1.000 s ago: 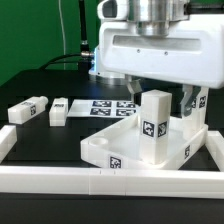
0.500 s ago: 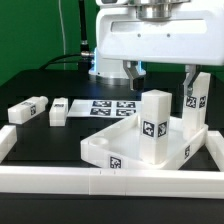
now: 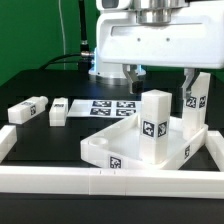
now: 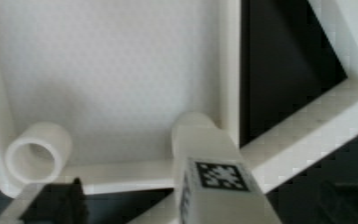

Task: Assemble desk

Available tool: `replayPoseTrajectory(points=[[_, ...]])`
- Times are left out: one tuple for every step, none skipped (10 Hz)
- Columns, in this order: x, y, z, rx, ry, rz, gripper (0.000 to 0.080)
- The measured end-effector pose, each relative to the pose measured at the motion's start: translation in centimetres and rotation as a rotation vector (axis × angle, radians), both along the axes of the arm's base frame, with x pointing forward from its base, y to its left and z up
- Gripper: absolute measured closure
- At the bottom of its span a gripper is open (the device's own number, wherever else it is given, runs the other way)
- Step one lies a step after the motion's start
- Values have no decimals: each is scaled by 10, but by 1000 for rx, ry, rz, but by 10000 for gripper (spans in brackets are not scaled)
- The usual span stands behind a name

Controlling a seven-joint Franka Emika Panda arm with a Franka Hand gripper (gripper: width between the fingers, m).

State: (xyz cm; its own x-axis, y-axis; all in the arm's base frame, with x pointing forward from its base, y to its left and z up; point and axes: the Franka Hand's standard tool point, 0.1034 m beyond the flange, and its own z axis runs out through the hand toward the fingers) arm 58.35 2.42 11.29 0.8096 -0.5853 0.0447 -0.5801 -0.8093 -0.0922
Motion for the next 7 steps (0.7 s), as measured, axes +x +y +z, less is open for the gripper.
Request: replayPoseTrajectory(points=[[-9, -5, -6, -10, -1, 28, 151], [-12, -4, -11, -15, 7, 48, 151], [-11, -3, -11, -12, 6, 44, 151], [-11, -3, -11, -12, 7, 43, 151], [-11, -3, -11, -12, 8, 44, 151], [-12, -5, -12, -15, -2, 56, 151], [-18, -11, -18, -23, -27, 77, 151]])
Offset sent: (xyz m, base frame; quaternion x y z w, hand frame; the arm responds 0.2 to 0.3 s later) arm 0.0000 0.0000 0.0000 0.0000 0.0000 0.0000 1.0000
